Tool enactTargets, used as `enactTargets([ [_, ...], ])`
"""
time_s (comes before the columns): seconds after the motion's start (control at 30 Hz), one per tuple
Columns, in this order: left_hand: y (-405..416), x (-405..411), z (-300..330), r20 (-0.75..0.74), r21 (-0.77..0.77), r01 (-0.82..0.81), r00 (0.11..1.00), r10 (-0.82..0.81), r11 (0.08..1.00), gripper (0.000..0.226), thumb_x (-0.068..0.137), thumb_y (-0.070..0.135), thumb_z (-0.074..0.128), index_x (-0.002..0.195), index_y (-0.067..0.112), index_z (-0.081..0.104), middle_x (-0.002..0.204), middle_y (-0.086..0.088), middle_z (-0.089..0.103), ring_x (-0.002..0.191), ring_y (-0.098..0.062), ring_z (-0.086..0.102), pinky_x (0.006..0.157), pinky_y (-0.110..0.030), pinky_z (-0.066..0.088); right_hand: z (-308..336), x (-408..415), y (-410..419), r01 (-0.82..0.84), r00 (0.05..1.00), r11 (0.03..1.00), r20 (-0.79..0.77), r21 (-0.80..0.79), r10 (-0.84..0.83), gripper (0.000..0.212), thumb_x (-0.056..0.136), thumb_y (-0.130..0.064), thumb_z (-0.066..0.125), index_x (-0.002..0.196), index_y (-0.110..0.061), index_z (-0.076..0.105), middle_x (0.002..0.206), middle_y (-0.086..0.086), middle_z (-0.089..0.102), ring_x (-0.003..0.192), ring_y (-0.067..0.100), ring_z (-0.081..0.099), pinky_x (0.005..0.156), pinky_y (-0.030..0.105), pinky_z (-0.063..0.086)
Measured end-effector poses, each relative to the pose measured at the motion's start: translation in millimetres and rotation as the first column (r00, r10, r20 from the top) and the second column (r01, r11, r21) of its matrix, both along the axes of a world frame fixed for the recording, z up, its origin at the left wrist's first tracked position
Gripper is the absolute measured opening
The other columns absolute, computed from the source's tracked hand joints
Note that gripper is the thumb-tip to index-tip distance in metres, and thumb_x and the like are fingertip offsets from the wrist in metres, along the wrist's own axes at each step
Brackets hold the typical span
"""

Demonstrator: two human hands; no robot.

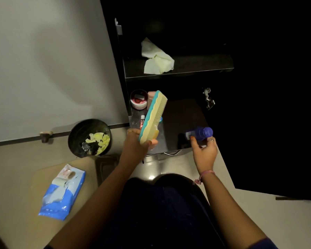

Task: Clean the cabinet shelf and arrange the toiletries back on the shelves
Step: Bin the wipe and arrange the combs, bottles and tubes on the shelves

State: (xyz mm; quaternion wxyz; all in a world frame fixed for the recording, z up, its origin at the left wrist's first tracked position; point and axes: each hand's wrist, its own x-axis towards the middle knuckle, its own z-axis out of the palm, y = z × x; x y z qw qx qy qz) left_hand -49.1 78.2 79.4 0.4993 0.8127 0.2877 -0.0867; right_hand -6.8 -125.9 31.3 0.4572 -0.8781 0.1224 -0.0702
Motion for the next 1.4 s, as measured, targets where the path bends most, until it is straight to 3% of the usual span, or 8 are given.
enactTargets([
  [0.13,-47.8,19.7,5.9,-0.011,-0.082,0.077,0.997,-0.078,0.994,0.049,0.086,0.017,0.064,0.125,0.003,0.038,0.128,-0.014,0.046,0.118,-0.028,0.05,0.088,-0.026,0.047,0.5,10.8,-21.8,0.124,0.992,0.992,-0.011,-0.015,-0.124,0.03,0.081,-0.009,0.07,0.106,0.005,0.062,0.101,0.021,0.058,0.065,0.0,0.047,0.061,-0.005,0.032],
  [0.23,-90.3,36.5,-1.2,-0.003,-0.135,0.105,0.994,-0.106,0.985,0.052,0.089,0.012,0.057,0.134,0.01,0.031,0.129,-0.007,0.043,0.12,-0.022,0.043,0.101,-0.032,0.039,-6.6,21.6,-38.6,0.181,0.98,0.983,-0.075,-0.037,-0.183,0.026,0.081,-0.016,0.07,0.102,-0.001,0.062,0.092,0.017,0.065,0.069,0.012,0.053,0.062,0.006,0.033],
  [0.3,-118.5,48.2,-12.5,0.015,-0.182,0.115,0.993,-0.114,0.977,0.062,0.09,0.001,0.052,0.143,0.011,0.021,0.137,-0.015,0.039,0.127,-0.028,0.042,0.106,-0.035,0.036,-11.9,30.8,-48.1,0.204,0.967,0.979,-0.151,-0.015,-0.204,0.022,0.082,-0.018,0.068,0.099,-0.005,0.061,0.091,0.013,0.067,0.081,0.022,0.063,0.071,0.019,0.04],
  [0.57,-178.8,95.5,-73.1,-0.119,-0.125,-0.01,0.993,-0.005,0.992,0.074,0.088,-0.006,0.051,0.148,0.014,0.012,0.138,-0.02,0.034,0.128,-0.032,0.04,0.107,-0.037,0.036,-35.6,65.8,-64.8,0.074,0.954,0.991,-0.28,-0.112,-0.103,0.035,0.086,-0.022,0.065,0.117,-0.009,0.057,0.103,0.013,0.069,0.095,0.028,0.065,0.087,0.033,0.05],
  [0.87,-203.4,124.1,-115.3,-0.128,-0.347,-0.299,0.954,0.272,0.889,0.068,0.089,-0.008,0.048,0.146,0.014,0.018,0.147,-0.014,0.034,0.135,-0.029,0.039,0.105,-0.039,0.042,-50.4,82.2,-71.1,0.023,0.963,0.98,-0.26,-0.199,-0.075,0.039,0.089,-0.029,0.061,0.122,-0.011,0.055,0.098,0.009,0.07,0.09,0.025,0.067,0.082,0.031,0.052],
  [0.97,-212.8,125.1,-117.1,-0.105,-0.328,-0.278,0.96,0.258,0.903,0.065,0.09,-0.006,0.048,0.146,0.012,0.019,0.147,-0.014,0.033,0.135,-0.027,0.039,0.103,-0.034,0.041,-49.1,85.2,-71.6,0.071,0.956,0.987,-0.271,-0.146,-0.109,0.035,0.088,-0.028,0.063,0.119,-0.011,0.059,0.095,0.007,0.071,0.089,0.02,0.067,0.08,0.026,0.049],
  [1.13,-220.0,123.3,-120.7,-0.112,-0.184,-0.216,0.974,0.198,0.959,0.054,0.092,0.005,0.051,0.142,0.004,0.029,0.142,-0.017,0.03,0.129,-0.028,0.044,0.102,-0.029,0.04,-54.2,88.2,-69.2,0.114,0.948,0.987,-0.286,-0.115,-0.142,0.035,0.085,-0.029,0.066,0.116,-0.013,0.062,0.099,0.005,0.072,0.092,0.02,0.068,0.086,0.033,0.053],
  [1.4,-216.9,125.9,-128.5,-0.171,0.047,-0.085,0.981,0.092,0.995,0.055,0.092,0.017,0.051,0.141,0.002,0.031,0.139,-0.018,0.034,0.128,-0.031,0.039,0.106,-0.032,0.032,-63.2,82.2,-74.4,0.073,0.937,0.994,-0.335,-0.08,-0.096,0.039,0.081,-0.03,0.069,0.117,-0.015,0.063,0.096,0.005,0.072,0.092,0.02,0.068,0.087,0.035,0.055],
])
